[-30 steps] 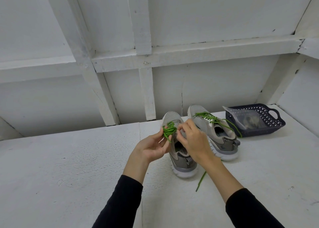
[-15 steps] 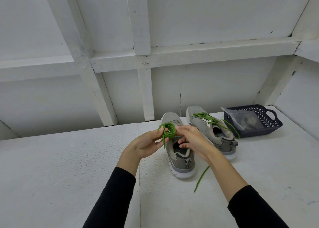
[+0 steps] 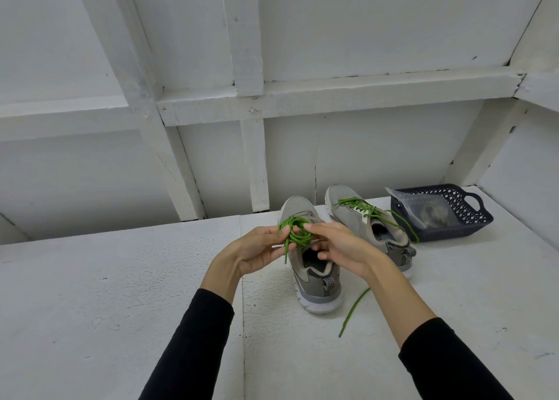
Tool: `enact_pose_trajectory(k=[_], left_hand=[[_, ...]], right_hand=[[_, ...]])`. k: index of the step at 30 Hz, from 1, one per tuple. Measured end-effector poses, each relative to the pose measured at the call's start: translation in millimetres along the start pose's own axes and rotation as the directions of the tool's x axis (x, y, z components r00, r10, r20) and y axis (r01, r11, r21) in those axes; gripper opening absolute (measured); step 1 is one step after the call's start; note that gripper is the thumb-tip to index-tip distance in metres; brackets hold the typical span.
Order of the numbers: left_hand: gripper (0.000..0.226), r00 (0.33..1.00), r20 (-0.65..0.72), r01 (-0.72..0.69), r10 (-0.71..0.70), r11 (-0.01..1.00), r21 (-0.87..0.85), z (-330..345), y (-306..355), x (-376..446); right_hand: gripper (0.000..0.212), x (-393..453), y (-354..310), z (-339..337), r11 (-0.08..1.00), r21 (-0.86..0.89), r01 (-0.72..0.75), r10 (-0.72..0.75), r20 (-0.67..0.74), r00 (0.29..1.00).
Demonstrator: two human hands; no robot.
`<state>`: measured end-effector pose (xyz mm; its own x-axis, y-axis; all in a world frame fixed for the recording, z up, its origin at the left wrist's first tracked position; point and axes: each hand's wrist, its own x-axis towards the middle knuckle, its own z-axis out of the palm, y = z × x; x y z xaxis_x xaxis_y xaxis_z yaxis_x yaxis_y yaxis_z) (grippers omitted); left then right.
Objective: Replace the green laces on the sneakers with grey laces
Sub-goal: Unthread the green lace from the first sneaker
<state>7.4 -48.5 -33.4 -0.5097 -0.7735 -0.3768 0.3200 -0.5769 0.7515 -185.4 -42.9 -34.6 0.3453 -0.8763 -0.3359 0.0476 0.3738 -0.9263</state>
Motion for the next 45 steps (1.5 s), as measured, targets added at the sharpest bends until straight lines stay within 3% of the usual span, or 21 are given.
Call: enact_pose_trajectory(k=[5, 10, 12, 14, 16, 18, 20, 23, 26, 28, 31, 34, 39, 43, 45], left_hand=[[0.018, 0.997, -0.074, -0.015, 0.022, 0.995, 0.099, 2.0, 2.5, 1.3], [0.016, 0.955, -0.249, -0.055, 0.159, 0.924, 0.38, 5.6, -3.8, 6.2], [0.019, 0.882, -0.369, -0.061, 0.293, 0.848, 0.526, 6.8, -9.2, 11.8], [0.013, 0.764, -0.442, -0.039, 0.469, 0.719, 0.694, 12.3, -14.4, 15.9], [0.014, 0.659, -0.424, -0.04, 0.621, 0.593, 0.805, 20.4, -20.1, 17.5], [0.013, 0.604, -0.411, -0.085, 0.683, 0.568, 0.819, 25.8, -26.0, 19.5], [0.011, 0.615, -0.434, -0.126, 0.658, 0.626, 0.769, 25.2, -28.4, 23.3], [0.006, 0.769, -0.436, -0.207, 0.467, 0.827, 0.523, 19.8, -21.5, 24.2], [0.02, 0.932, -0.247, -0.191, 0.265, 0.939, 0.286, 9.7, -12.3, 17.2], [0.027, 0.97, -0.119, -0.194, 0.212, 0.97, 0.149, 2.8, -10.7, 13.4], [0.033, 0.978, -0.076, -0.196, 0.195, 0.981, -0.006, -4.0, -10.8, 11.2], [0.034, 0.972, -0.082, -0.223, 0.22, 0.975, -0.024, -7.5, -13.3, 13.4], [0.032, 0.928, -0.208, -0.285, 0.309, 0.949, 0.136, -0.8, -18.6, 19.6], [0.026, 0.813, -0.404, -0.289, 0.42, 0.893, 0.345, 7.9, -25.9, 30.2], [0.016, 0.774, -0.436, -0.301, 0.459, 0.873, 0.384, 13.6, -29.7, 34.3]], right_hand=[[0.01, 1.6, 3.6, 1.0, 1.0, -0.001, 0.02, -0.02, -0.081, 0.997], [0.005, 6.0, 12.6, 6.0, 0.984, -0.116, 0.136, -0.16, -0.233, 0.959], [0.008, 6.8, 16.1, 9.9, 0.965, -0.178, 0.192, -0.233, -0.252, 0.939], [0.009, 7.0, 18.3, 12.2, 0.946, -0.219, 0.24, -0.293, -0.254, 0.922], [0.009, 7.1, 18.9, 13.2, 0.931, -0.231, 0.282, -0.337, -0.248, 0.908], [0.006, 6.7, 17.4, 13.9, 0.922, -0.23, 0.311, -0.364, -0.244, 0.899], [0.007, 6.2, 15.6, 14.6, 0.92, -0.227, 0.319, -0.372, -0.254, 0.893], [0.009, 6.2, 15.2, 11.9, 0.938, -0.184, 0.294, -0.339, -0.313, 0.887], [0.009, 5.6, 14.4, 9.1, 0.955, -0.115, 0.274, -0.297, -0.377, 0.877], [0.01, 5.1, 12.7, 9.1, 0.958, -0.071, 0.277, -0.282, -0.398, 0.873], [0.01, 5.6, 10.7, 10.3, 0.959, -0.054, 0.278, -0.274, -0.416, 0.867], [0.011, 6.7, 10.6, 11.8, 0.959, -0.051, 0.278, -0.273, -0.421, 0.865], [0.012, 6.2, 12.8, 11.1, 0.955, -0.067, 0.289, -0.287, -0.453, 0.844], [0.014, 3.5, 16.3, 11.8, 0.946, -0.123, 0.301, -0.323, -0.465, 0.825], [0.013, 3.3, 18.0, 10.9, 0.947, -0.132, 0.294, -0.32, -0.474, 0.82]])
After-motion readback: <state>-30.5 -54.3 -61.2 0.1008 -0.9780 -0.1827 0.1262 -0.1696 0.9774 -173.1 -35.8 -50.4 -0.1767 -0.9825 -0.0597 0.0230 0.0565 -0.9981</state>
